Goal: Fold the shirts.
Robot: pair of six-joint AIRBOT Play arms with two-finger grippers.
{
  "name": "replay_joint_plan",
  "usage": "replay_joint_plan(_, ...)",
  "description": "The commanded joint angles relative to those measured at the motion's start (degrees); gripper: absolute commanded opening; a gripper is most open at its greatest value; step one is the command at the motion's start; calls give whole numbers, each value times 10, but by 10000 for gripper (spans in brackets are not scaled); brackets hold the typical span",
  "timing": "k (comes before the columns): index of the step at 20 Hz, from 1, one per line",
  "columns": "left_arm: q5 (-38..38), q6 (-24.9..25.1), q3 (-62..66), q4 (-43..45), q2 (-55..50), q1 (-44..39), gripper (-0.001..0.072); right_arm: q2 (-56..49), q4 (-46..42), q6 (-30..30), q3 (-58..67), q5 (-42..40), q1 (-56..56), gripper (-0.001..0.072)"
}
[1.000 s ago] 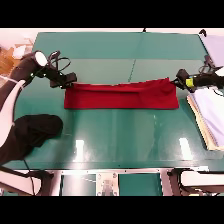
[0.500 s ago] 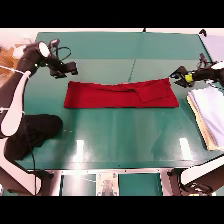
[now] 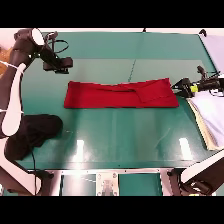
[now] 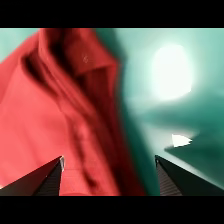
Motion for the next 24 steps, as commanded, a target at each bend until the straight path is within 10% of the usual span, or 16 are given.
replay_joint_plan(1,-5,25,4,-73,0,0,58,-47,44,-33,1,42,12,646)
replay_joint_plan(3,5,26,4,-121,0,0,58,-61,43,-32,7,38,33,616)
replay_joint_plan(5,13,40,2,-145,0,-3,56,-65,43,-31,24,27,49,214)
replay_joint_plan(7,18,42,2,-145,-7,-15,30,-65,43,-30,56,27,56,19)
replay_joint_plan(24,388,82,4,-345,-221,-305,29,180,43,15,190,207,135,18)
